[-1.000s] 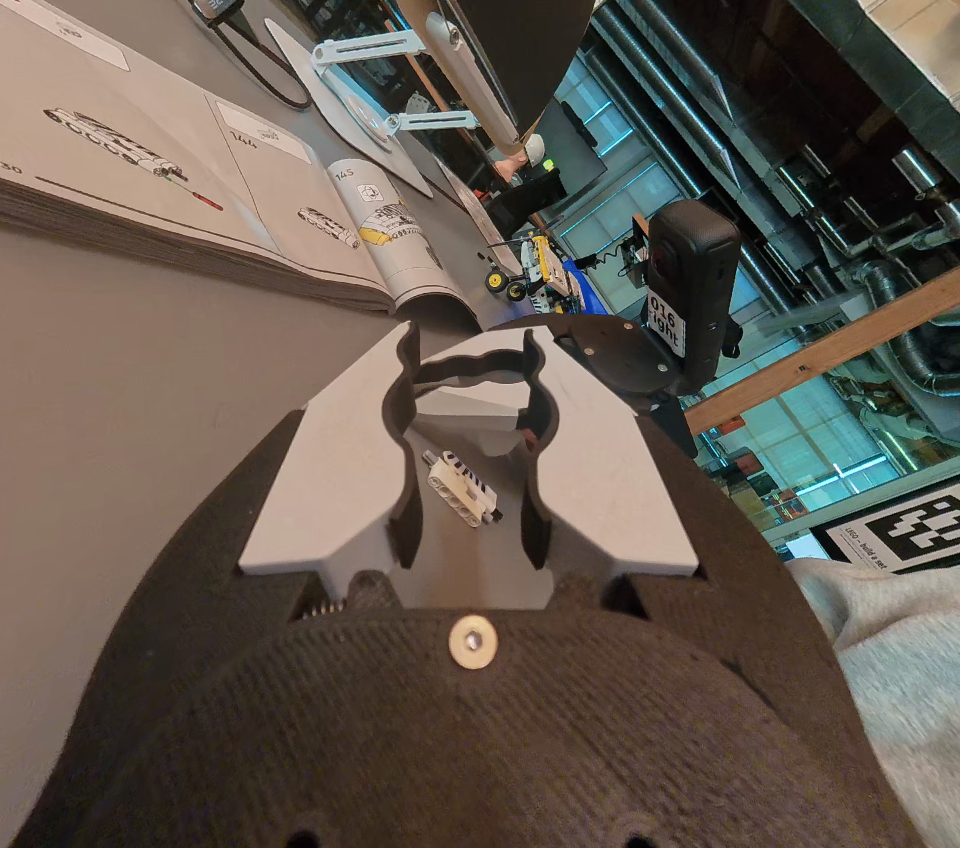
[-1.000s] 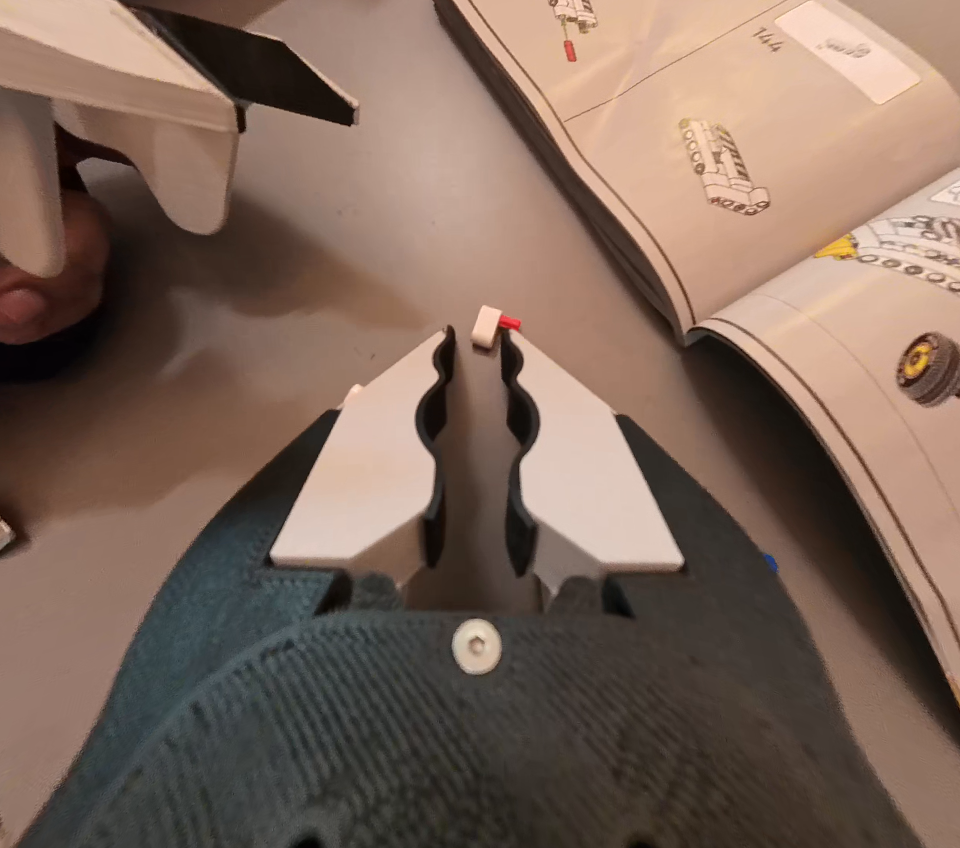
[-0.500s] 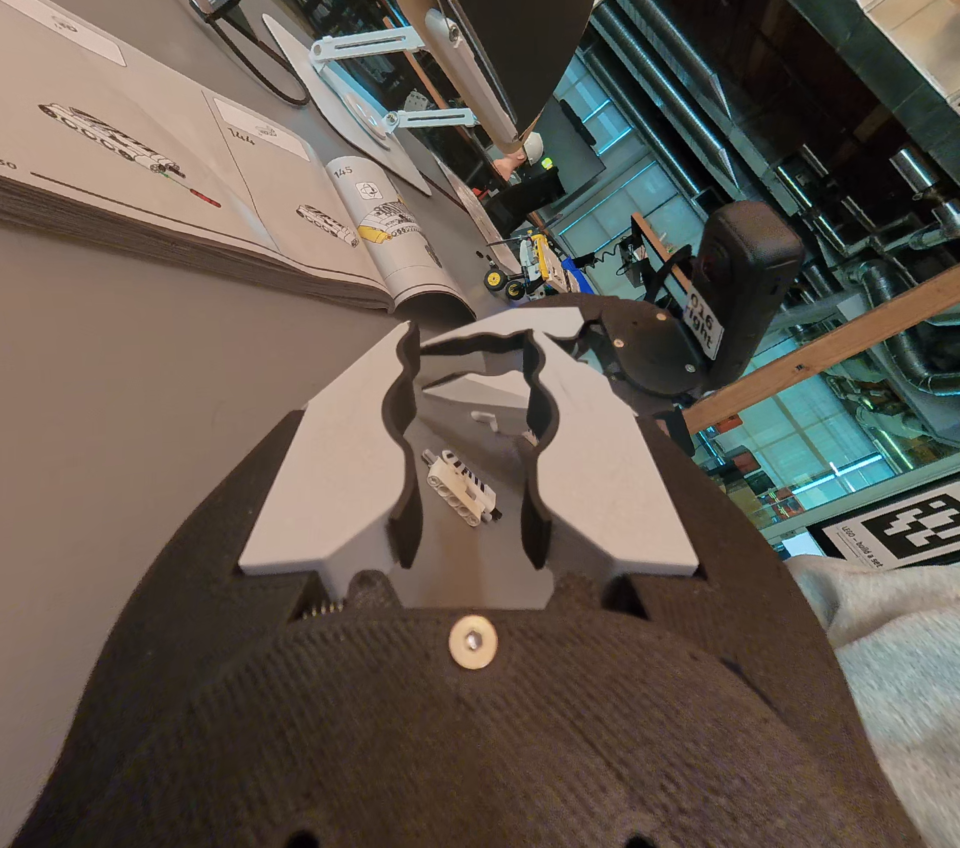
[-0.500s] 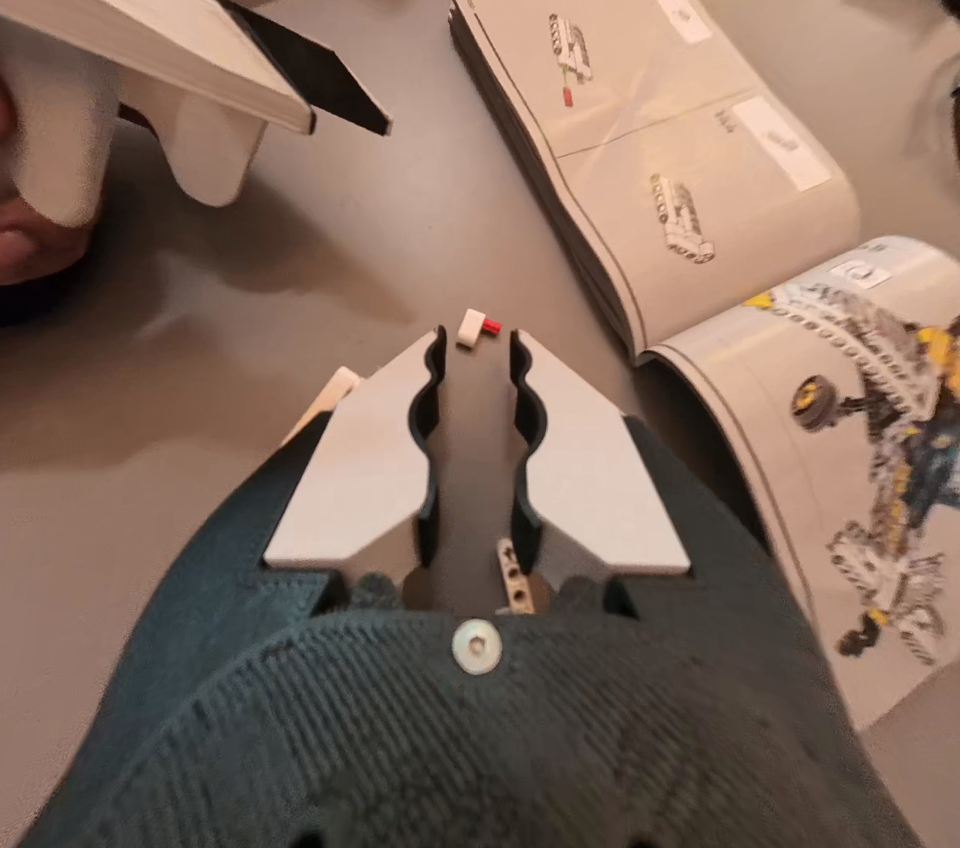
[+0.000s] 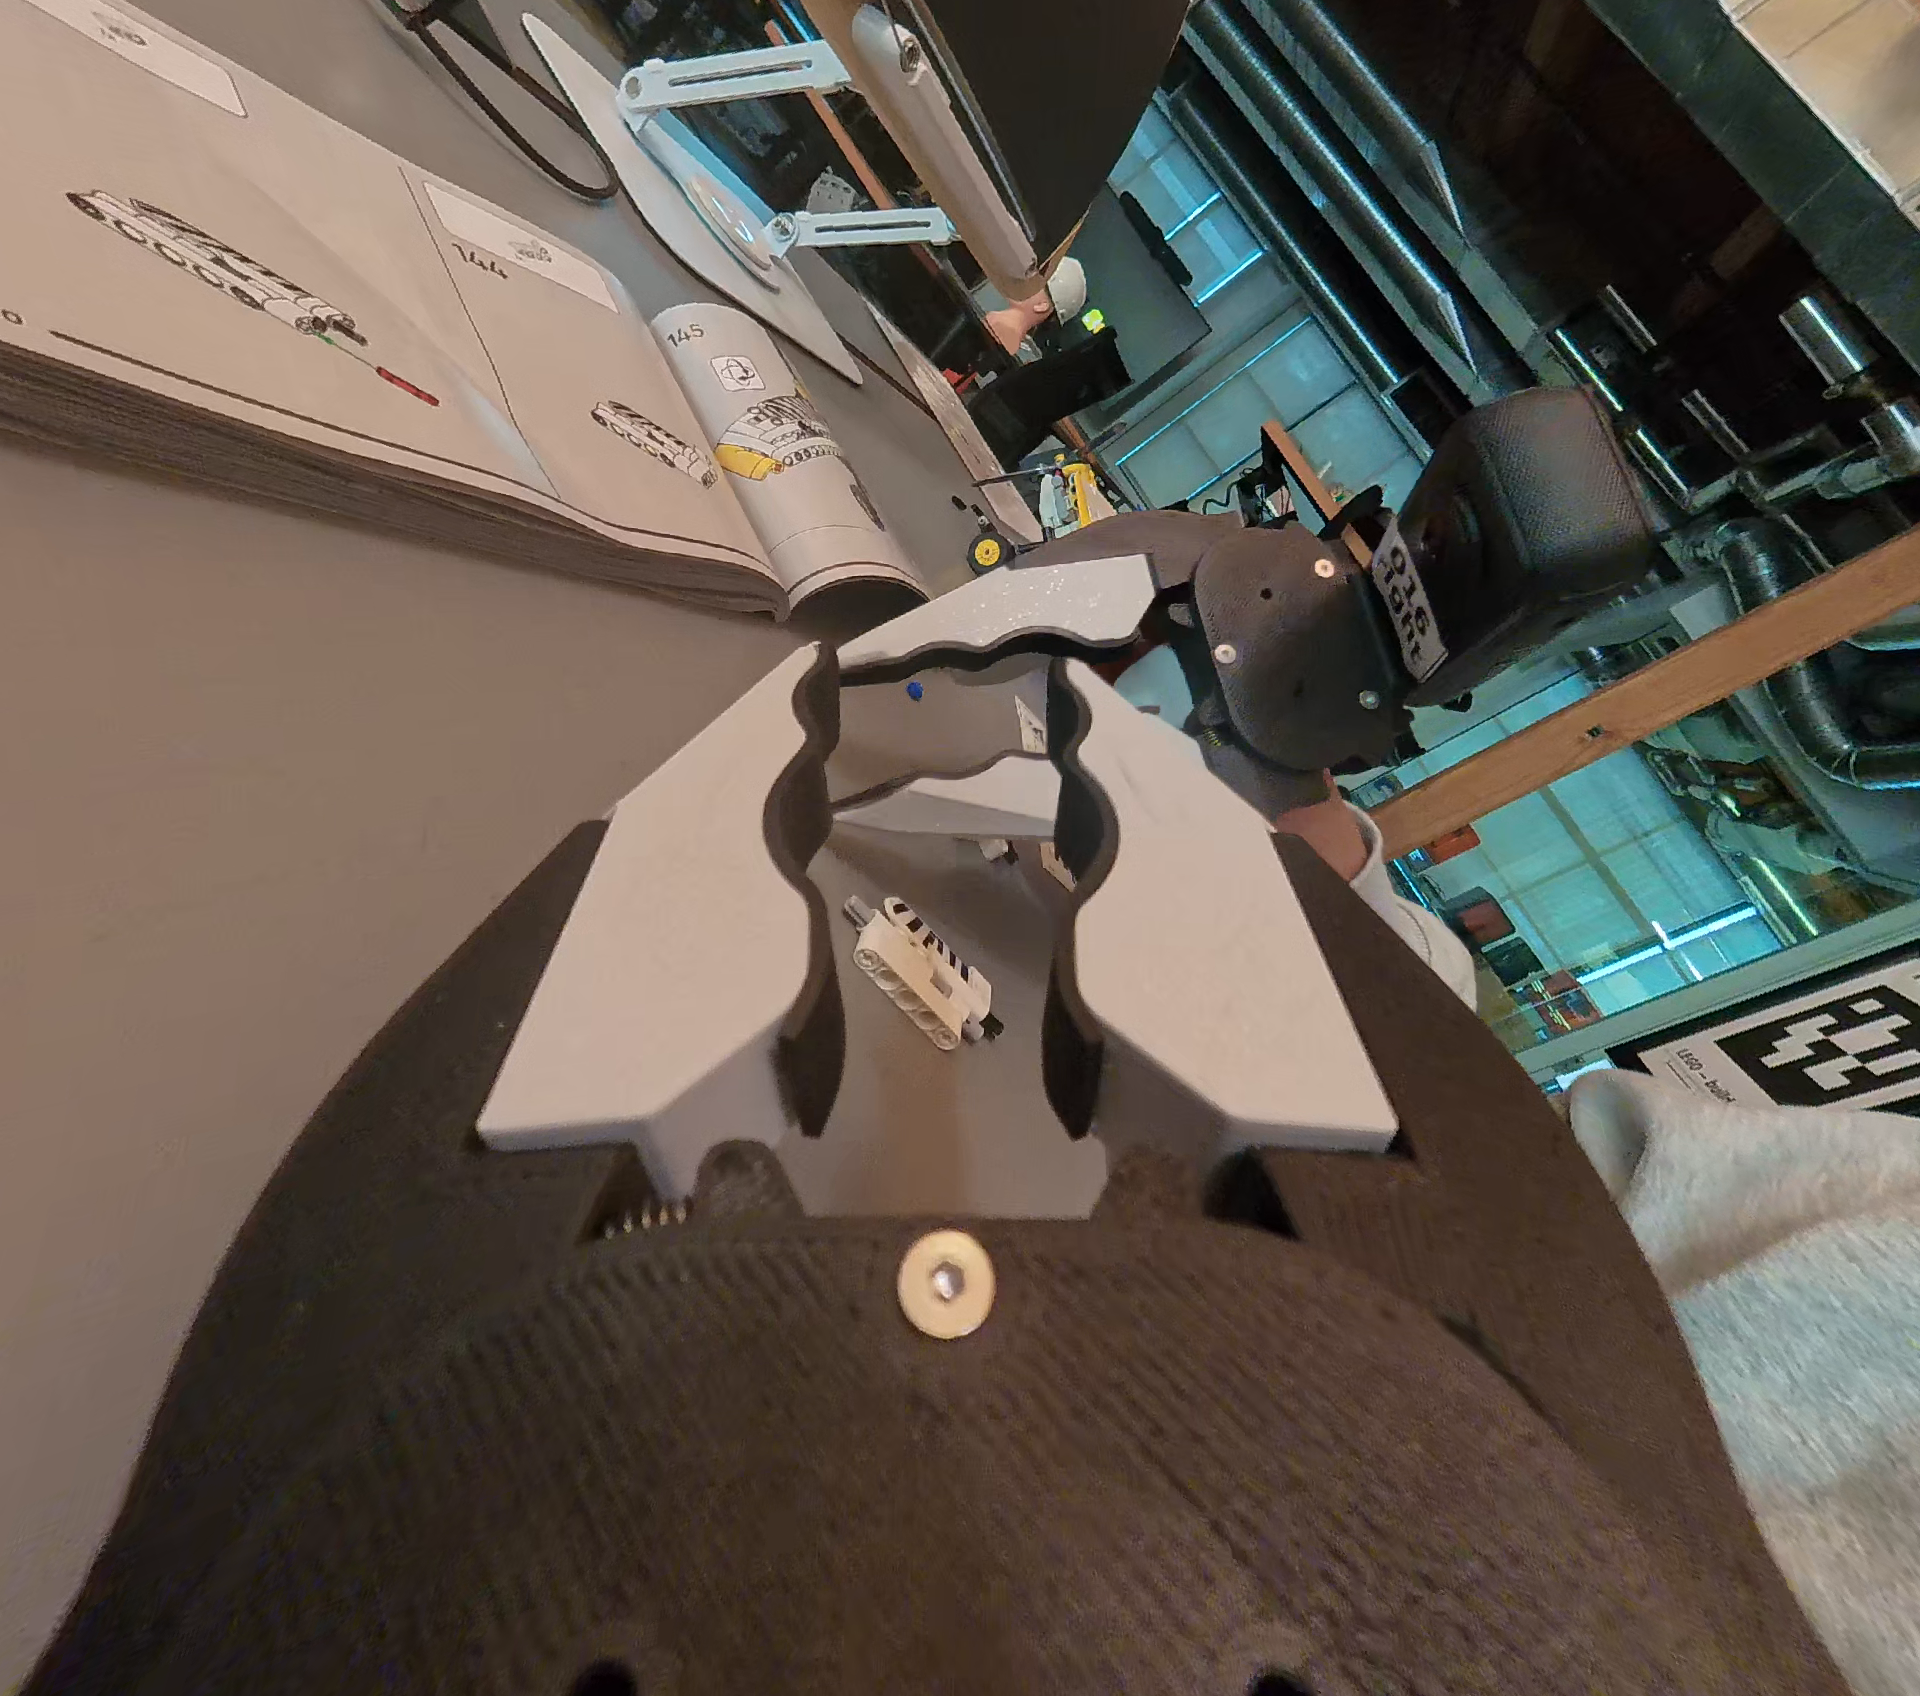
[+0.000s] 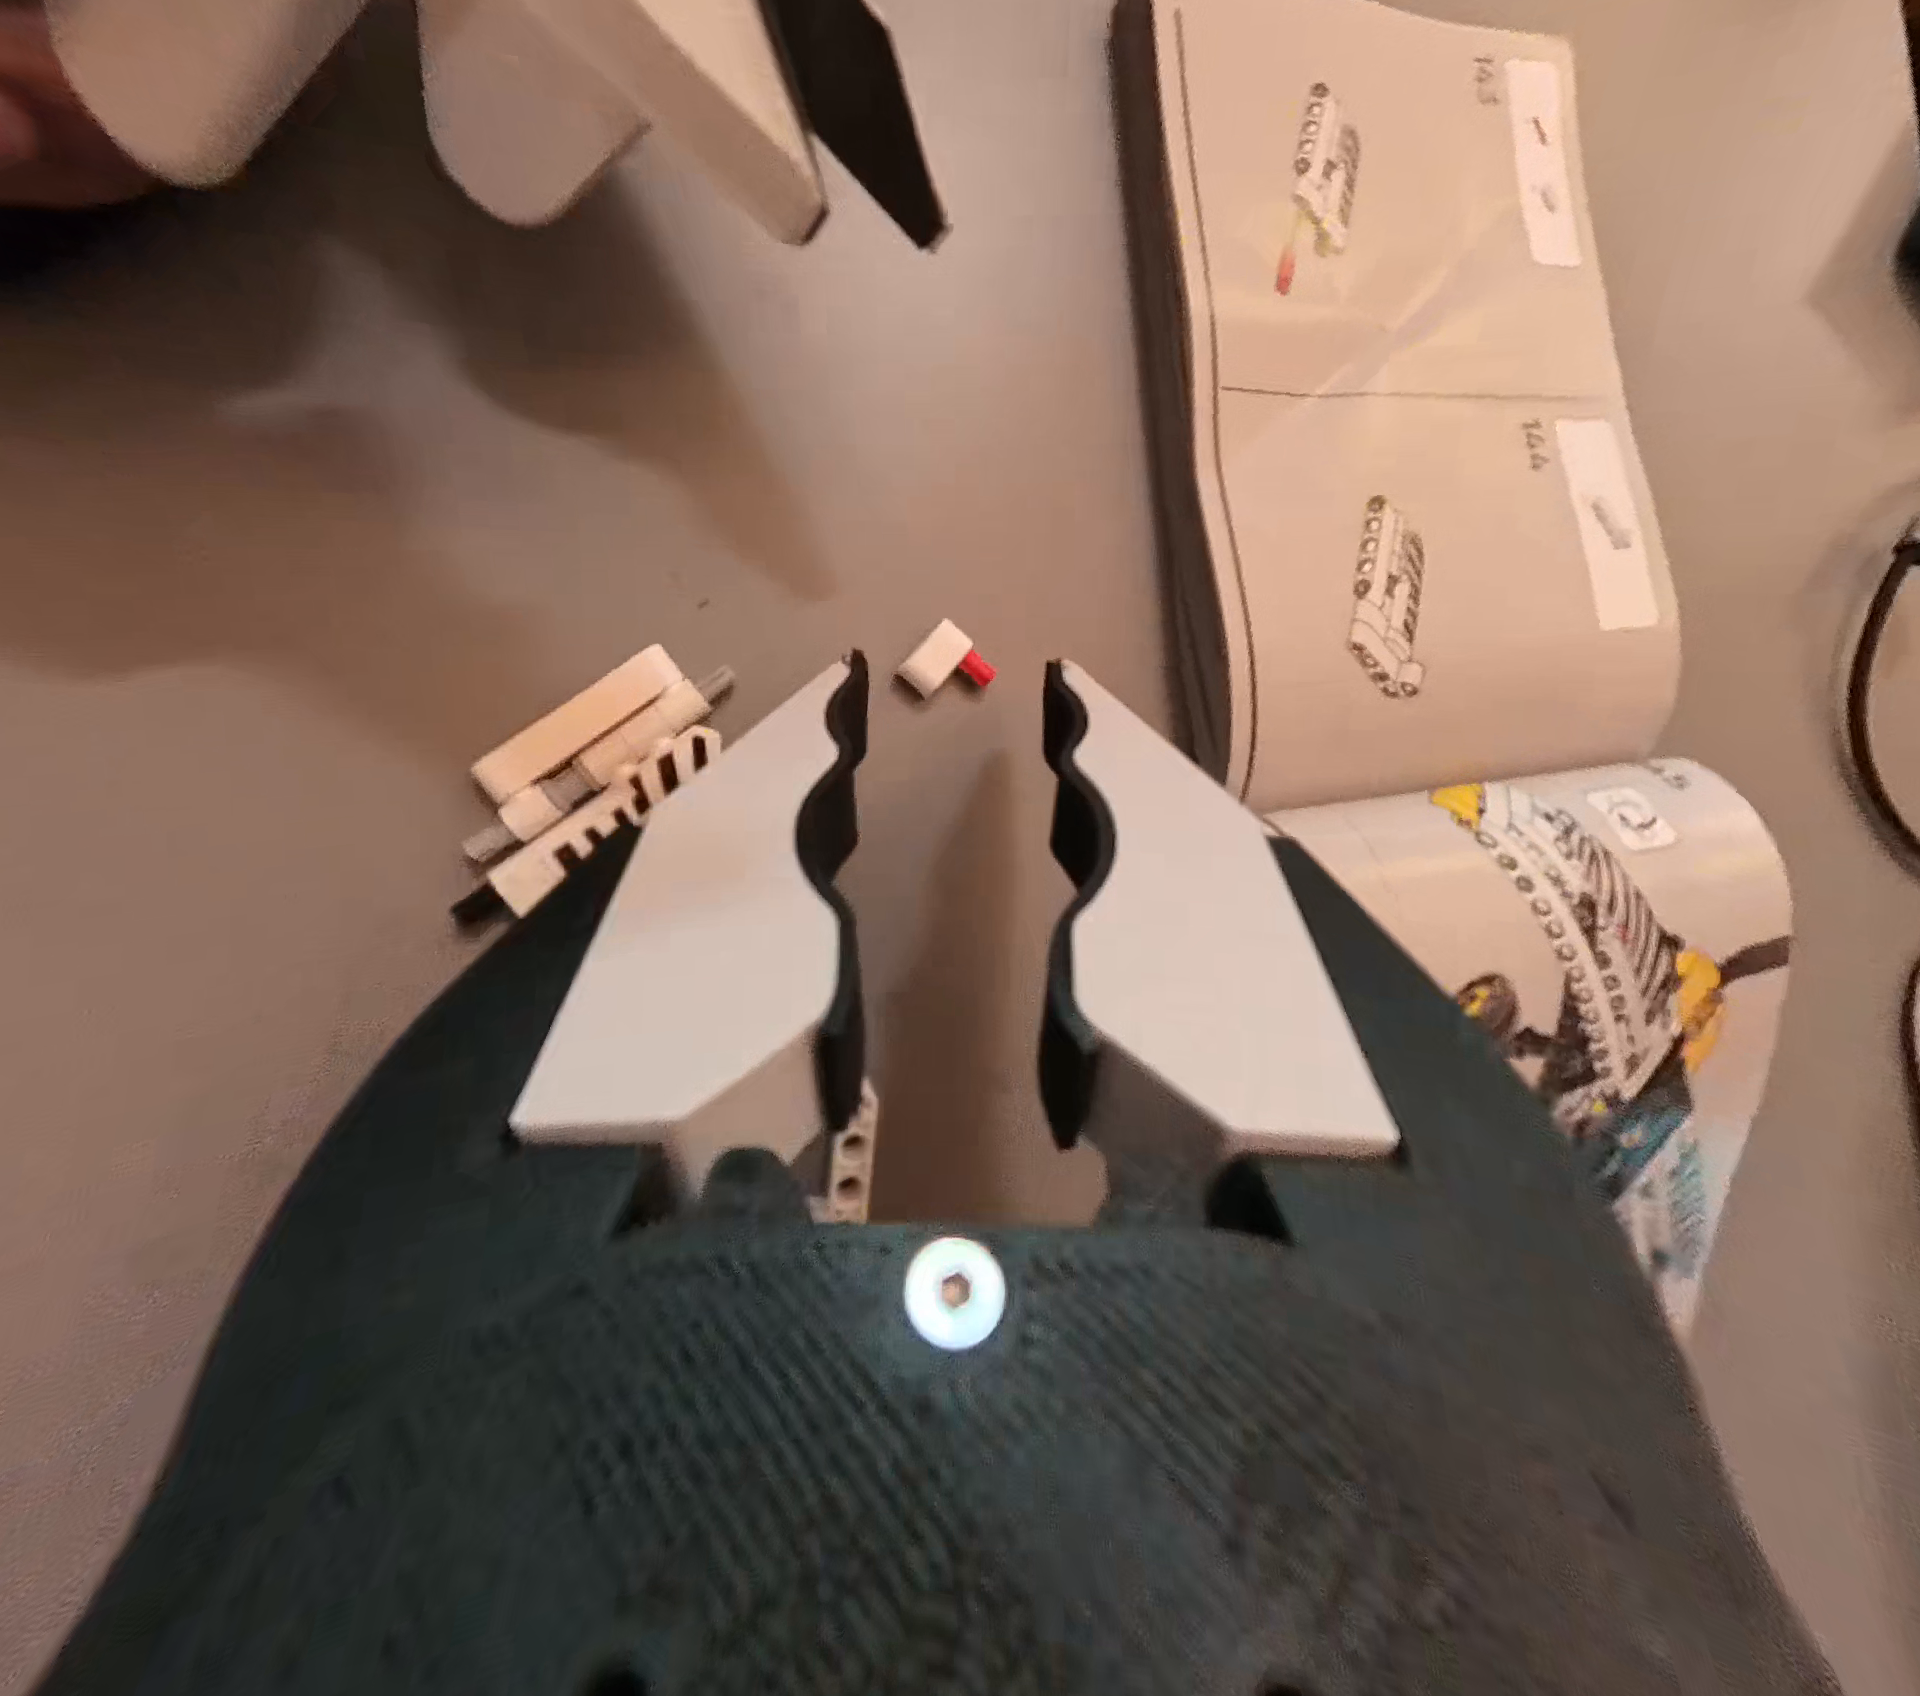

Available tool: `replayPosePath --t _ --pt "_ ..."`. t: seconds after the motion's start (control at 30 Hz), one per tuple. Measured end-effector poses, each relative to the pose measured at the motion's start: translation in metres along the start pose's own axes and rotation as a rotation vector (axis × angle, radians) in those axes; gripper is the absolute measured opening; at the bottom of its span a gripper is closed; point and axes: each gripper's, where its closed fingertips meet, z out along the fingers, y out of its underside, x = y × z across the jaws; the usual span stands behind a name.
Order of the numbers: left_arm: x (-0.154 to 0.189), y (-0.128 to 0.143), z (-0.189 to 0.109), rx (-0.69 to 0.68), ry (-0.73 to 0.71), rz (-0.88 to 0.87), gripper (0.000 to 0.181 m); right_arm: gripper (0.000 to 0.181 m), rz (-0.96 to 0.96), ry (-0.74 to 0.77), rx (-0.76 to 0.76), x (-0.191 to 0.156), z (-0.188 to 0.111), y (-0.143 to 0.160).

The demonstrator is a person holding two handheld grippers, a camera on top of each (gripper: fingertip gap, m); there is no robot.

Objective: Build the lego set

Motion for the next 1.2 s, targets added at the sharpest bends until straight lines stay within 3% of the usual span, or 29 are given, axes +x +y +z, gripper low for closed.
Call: replayPosePath --t 0.13,0.27,0.47,0.7,0.87,1.1,1.2 --pt "0.0 0.0 0.0 -0.001 0.001 -0.001 0.038 0.029 -0.024 -0.038 -0.013 -0.003 0.009 0.001" --pt "0.0 0.0 0.0 -0.003 0.006 -0.003 0.039 0.013 -0.006 -0.044 -0.029 -0.001 0.012 0.004" --pt "0.006 0.004 0.003 -0.026 0.032 0.01 0.039 0.01 0.106 -0.07 0.015 -0.003 0.0 0.003" --pt "0.04 0.027 0.017 -0.155 0.19 0.121 0.039 0.009 0.474 -0.443 0.318 -0.029 -0.067 -0.031" --pt "0.071 0.03 0.014 -0.151 0.369 0.141 0.039 0.008 0.673 -0.755 0.504 -0.041 -0.108 -0.044" --pt "0.088 0.032 0.007 -0.147 0.432 0.24 0.031 0.008 0.716 -0.914 0.604 -0.049 -0.122 -0.056" --pt "0.095 0.03 0.001 -0.143 0.493 0.222 0.012 0.008 0.725 -0.932 0.62 -0.049 -0.124 -0.059"
